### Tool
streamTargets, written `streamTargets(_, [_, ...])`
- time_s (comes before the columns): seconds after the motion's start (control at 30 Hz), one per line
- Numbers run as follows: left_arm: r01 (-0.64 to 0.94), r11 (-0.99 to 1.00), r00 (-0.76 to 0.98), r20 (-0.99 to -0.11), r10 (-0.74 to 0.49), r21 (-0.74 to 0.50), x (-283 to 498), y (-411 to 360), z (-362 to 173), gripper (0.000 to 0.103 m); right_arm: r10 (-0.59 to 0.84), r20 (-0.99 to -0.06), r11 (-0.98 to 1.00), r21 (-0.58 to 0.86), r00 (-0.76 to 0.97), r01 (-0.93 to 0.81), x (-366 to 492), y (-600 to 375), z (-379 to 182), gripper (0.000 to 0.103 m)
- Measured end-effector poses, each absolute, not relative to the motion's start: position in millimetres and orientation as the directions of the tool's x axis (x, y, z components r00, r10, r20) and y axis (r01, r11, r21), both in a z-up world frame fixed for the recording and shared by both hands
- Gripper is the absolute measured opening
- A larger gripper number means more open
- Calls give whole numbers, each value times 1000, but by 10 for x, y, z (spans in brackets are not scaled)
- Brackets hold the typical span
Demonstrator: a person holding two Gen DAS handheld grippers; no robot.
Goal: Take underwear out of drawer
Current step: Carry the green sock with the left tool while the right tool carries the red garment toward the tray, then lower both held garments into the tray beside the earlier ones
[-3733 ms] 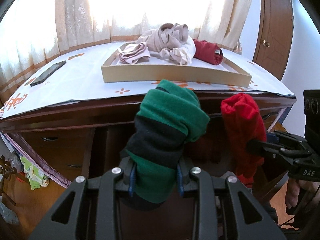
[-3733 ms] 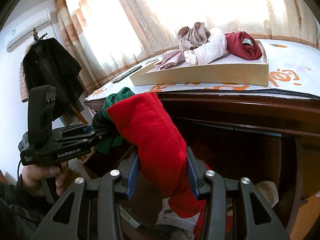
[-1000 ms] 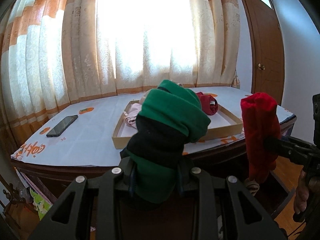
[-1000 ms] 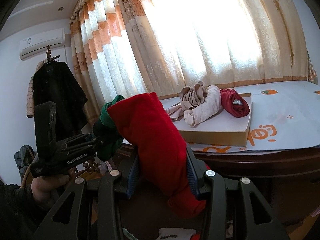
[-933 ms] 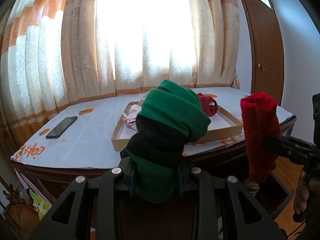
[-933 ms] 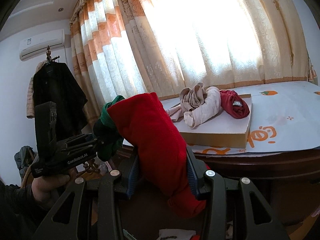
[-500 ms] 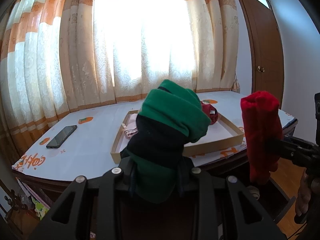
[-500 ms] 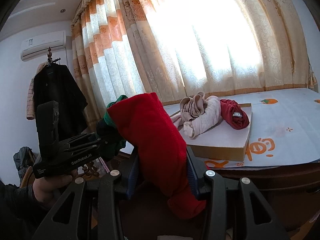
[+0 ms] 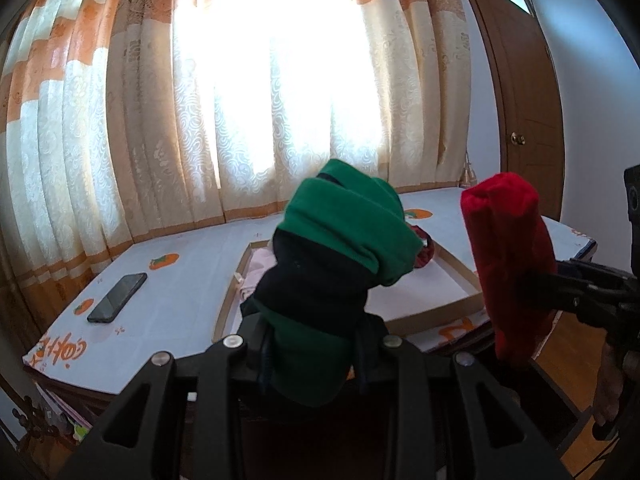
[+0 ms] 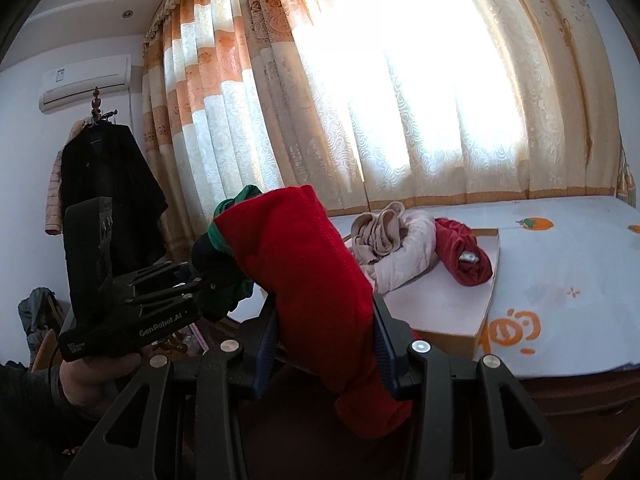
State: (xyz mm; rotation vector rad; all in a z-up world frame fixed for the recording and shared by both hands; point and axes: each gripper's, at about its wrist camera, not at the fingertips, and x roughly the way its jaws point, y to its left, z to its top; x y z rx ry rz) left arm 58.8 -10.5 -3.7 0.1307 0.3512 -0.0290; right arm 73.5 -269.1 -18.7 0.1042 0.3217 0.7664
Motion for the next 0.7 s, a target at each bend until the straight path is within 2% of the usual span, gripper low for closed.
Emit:
streamTargets(0.37, [69,991,937,-348,-24,117,869,-200,110,29,677,-267,736,226,686,-638,1070,-2715,-21,46])
streamTargets(0.7, [125,992,905,-413,-102,30,1356,-369,195,29,655,-322,755,305,683,-580,1578,-2732,50,46])
